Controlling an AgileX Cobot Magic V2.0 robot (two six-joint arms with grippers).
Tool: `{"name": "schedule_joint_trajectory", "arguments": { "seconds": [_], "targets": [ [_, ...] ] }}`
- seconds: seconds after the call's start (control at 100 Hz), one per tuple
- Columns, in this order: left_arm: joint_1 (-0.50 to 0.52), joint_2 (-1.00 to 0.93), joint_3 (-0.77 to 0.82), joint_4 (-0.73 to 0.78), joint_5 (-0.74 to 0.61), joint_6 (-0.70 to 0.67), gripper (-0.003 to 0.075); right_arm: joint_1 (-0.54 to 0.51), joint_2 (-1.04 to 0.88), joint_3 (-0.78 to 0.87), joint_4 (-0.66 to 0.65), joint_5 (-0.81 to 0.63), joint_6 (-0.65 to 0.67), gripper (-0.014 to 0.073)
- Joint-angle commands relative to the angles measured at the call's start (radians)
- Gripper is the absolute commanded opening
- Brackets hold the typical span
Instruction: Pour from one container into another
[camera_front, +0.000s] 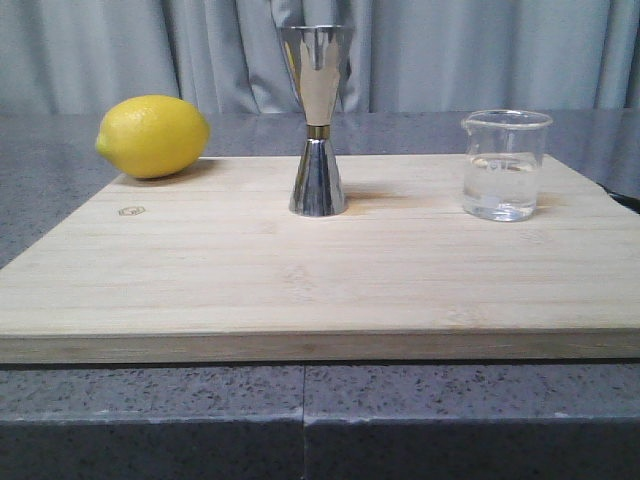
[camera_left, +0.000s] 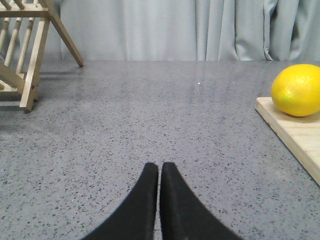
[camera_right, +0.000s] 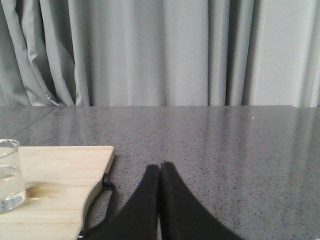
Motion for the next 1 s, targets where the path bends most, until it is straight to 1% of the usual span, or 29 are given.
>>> {"name": "schedule_joint_trajectory", "arguments": {
  "seconds": [0.0,0.71,0.83,0.91,0.99],
  "targets": [
    [-0.007,-0.022,0.029,-0.009,-0.081,0.0,-0.0019,-0.001,-0.019,0.009,-0.004,-0.078,-0.004,-0.0071],
    [-0.007,-0.022,0.029,-0.01,-0.095,0.0,-0.0019,-0.001,-0.019,0.009,-0.007,-0.088,-0.004,-0.0072],
    [-0.007,-0.022,0.029,-0.01,-0.137,0.0,-0.0019,-0.001,-0.019,0.009,-0.005,-0.105,-0.002,-0.0071],
    [-0.007,-0.022,0.027,-0.013,-0.192,0.0,-0.0019,-0.001,-0.019,0.007,0.002,-0.105,-0.002,-0.0071],
    [-0.007,-0.022,0.014,-0.057,-0.22,0.0,-0.0019,-0.001,-0.019,-0.013,0.011,-0.066,-0.002,-0.0071]
  ]
}}
